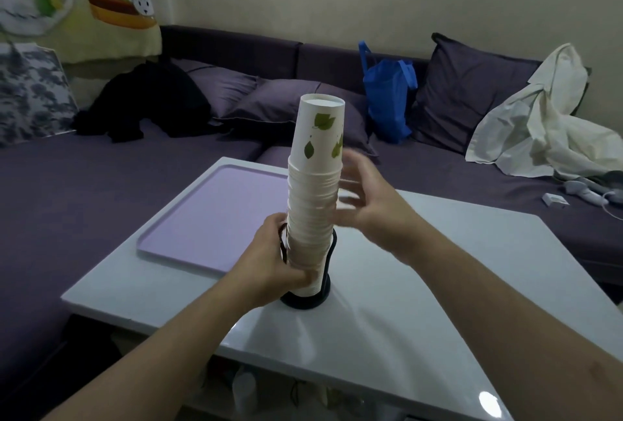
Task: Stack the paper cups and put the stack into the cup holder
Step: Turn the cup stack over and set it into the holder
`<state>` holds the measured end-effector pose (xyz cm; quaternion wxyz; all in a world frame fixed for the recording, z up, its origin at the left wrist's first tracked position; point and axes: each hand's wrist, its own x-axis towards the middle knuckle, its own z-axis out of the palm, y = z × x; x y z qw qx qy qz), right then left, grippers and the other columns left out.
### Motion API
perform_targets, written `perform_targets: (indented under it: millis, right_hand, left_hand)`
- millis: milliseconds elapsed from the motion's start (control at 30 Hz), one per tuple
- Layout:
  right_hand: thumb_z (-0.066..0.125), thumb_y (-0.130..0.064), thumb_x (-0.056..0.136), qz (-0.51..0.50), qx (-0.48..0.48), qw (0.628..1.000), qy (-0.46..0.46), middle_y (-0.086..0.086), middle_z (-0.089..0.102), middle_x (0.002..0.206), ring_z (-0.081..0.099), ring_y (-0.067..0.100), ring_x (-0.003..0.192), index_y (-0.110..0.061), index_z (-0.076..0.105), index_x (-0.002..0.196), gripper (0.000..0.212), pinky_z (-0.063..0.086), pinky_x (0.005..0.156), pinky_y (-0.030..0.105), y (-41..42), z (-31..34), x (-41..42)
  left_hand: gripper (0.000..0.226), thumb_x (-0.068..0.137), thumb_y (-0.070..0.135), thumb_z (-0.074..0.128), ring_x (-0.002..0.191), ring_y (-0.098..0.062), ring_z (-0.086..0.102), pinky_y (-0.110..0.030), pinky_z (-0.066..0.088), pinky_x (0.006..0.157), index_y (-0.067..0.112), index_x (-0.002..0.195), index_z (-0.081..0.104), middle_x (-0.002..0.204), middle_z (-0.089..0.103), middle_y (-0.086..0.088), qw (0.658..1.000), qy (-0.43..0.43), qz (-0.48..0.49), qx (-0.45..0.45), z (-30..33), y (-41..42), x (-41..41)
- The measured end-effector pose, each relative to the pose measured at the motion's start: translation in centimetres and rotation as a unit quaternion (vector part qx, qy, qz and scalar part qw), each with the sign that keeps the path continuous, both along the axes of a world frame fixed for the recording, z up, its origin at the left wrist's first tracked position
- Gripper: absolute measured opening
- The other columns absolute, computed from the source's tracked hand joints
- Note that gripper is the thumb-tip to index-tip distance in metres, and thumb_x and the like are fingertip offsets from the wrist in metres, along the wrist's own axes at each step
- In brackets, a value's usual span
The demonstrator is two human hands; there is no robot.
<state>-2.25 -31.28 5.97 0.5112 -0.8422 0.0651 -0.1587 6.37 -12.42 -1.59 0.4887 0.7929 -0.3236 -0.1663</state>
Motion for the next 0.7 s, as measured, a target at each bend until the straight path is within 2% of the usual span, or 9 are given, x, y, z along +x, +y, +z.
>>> perform_targets:
  millis: [67, 167, 200, 300, 433, 533, 567, 700]
  right_hand:
    - [0.091, -0.015, 0.072, -0.019, 0.007, 0.999, 0.043, 0.0, 0.049, 0.154, 0.053, 0.02, 0.14, -0.023, 0.03, 0.162, 0.109, 0.048, 0.115, 0.04, -0.2, -3.0, -0.8]
    - [0.09, -0.006, 0.08, -0.018, -0.001, 0.994, 0.108, -0.002, 0.046, 0.156, 0.05, 0.021, 0.143, -0.023, 0.029, 0.162, 0.104, 0.047, 0.115, 0.038, -0.1, -7.8, -1.5]
    - [0.09, -0.009, 0.08, -0.006, -0.005, 0.993, 0.119, -0.006, 0.047, 0.156, 0.051, 0.019, 0.143, -0.029, 0.03, 0.161, 0.103, 0.047, 0.114, 0.038, 0.0, -9.0, -1.5]
    - [0.084, -0.012, 0.083, 0.008, 0.011, 0.993, 0.118, -0.013, 0.055, 0.149, 0.057, 0.01, 0.137, -0.046, 0.038, 0.154, 0.091, 0.054, 0.107, 0.037, 0.3, -11.2, -1.3]
    - [0.076, 0.004, 0.088, -0.021, 0.052, 0.994, 0.097, -0.011, 0.064, 0.139, 0.069, 0.008, 0.121, -0.046, 0.05, 0.146, 0.081, 0.061, 0.096, 0.032, 0.6, -12.0, -0.8]
    - [0.075, 0.008, 0.087, -0.03, 0.059, 0.994, 0.088, -0.011, 0.066, 0.136, 0.072, 0.005, 0.113, -0.046, 0.053, 0.144, 0.081, 0.061, 0.091, 0.027, 0.8, -12.0, -0.7]
    - [0.076, 0.007, 0.087, -0.031, 0.055, 0.994, 0.084, -0.012, 0.067, 0.135, 0.072, 0.004, 0.112, -0.047, 0.054, 0.144, 0.082, 0.061, 0.09, 0.026, 0.8, -12.0, -0.7]
    - [0.079, 0.002, 0.083, -0.037, 0.045, 0.996, 0.071, -0.015, 0.067, 0.135, 0.071, 0.01, 0.115, -0.054, 0.054, 0.141, 0.084, 0.062, 0.095, 0.034, 1.0, -11.6, -0.1]
  left_hand:
    - [0.098, 0.07, 0.027, 0.088, 0.116, 0.008, 0.055, -0.011, 0.045, 0.08, 0.036, 0.149, 0.031, 0.126, 0.05, 0.029, 0.999, 0.021, 0.003, 0.025, -0.8, 0.5, 0.1]
    - [0.104, 0.064, 0.045, 0.08, 0.136, -0.007, 0.051, -0.03, 0.051, 0.103, 0.035, 0.155, 0.032, 0.144, 0.052, 0.016, 0.998, 0.044, 0.011, 0.048, -2.0, 1.2, 0.0]
    - [0.096, 0.071, 0.041, 0.079, 0.138, -0.009, 0.051, -0.034, 0.05, 0.108, 0.035, 0.155, 0.035, 0.149, 0.052, 0.014, 0.997, 0.045, 0.007, 0.054, -2.5, 1.4, -0.1]
    - [0.065, 0.097, 0.009, 0.066, 0.138, -0.012, 0.055, -0.036, 0.048, 0.114, 0.035, 0.152, 0.041, 0.148, 0.057, 0.01, 0.996, 0.033, 0.003, 0.077, -3.5, 1.6, 0.1]
    - [0.053, 0.103, 0.002, 0.056, 0.126, -0.01, 0.065, -0.033, 0.052, 0.11, 0.035, 0.143, 0.049, 0.137, 0.063, 0.012, 0.997, 0.014, 0.022, 0.072, -3.7, 1.3, 0.2]
    - [0.052, 0.104, 0.003, 0.051, 0.12, -0.008, 0.066, -0.019, 0.051, 0.095, 0.033, 0.147, 0.048, 0.133, 0.066, 0.014, 0.997, -0.005, 0.022, 0.073, -3.2, 1.0, 0.0]
    - [0.053, 0.104, 0.004, 0.049, 0.117, -0.01, 0.067, -0.019, 0.051, 0.091, 0.034, 0.148, 0.047, 0.13, 0.067, 0.013, 0.997, -0.01, 0.023, 0.075, -3.0, 1.0, -0.2]
    - [0.041, 0.104, 0.01, 0.044, 0.107, -0.023, 0.066, -0.041, 0.057, 0.095, 0.028, 0.141, 0.049, 0.12, 0.07, 0.0, 0.993, -0.043, 0.041, 0.103, -2.2, 0.9, -0.1]
